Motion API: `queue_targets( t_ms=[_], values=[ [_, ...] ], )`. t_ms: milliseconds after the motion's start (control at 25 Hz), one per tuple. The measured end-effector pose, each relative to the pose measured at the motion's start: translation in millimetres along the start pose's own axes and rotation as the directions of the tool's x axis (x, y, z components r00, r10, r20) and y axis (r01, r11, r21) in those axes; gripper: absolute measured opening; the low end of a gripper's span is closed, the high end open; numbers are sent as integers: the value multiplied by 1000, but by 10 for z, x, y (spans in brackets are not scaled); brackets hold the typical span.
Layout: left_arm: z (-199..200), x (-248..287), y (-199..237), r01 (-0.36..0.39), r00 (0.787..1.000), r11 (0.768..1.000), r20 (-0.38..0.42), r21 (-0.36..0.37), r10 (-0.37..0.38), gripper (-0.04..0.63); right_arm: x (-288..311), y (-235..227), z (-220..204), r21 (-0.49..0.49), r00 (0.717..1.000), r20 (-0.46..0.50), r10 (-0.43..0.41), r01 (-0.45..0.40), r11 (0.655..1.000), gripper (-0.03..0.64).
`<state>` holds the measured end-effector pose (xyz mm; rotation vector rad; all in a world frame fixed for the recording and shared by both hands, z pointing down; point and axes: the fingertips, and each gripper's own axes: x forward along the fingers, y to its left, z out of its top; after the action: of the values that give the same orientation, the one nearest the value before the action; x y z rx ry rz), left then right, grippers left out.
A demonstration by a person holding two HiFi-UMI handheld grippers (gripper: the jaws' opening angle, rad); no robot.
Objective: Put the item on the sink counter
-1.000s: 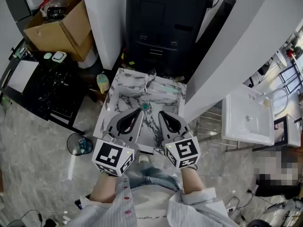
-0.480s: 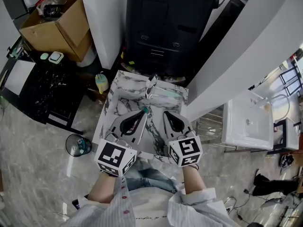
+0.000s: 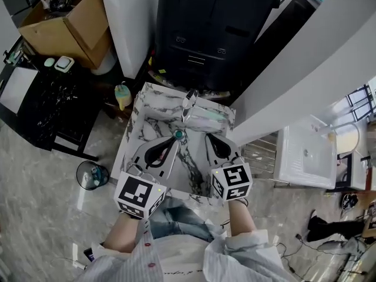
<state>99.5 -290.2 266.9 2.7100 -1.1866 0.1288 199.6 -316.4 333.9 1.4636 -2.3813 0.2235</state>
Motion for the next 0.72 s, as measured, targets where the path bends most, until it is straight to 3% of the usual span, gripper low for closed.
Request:
queue_targets(
  t_ms=[400, 720],
  values=[
    [-277, 225, 137, -35, 999, 998, -33, -46, 33, 15, 427, -228, -287, -67, 994, -93, 56, -63, 996, 11],
    [-600, 328, 275, -76, 995, 993, -72, -88, 69, 15, 785, -457, -741, -139, 969, -226, 102, -136, 981, 11]
  ],
)
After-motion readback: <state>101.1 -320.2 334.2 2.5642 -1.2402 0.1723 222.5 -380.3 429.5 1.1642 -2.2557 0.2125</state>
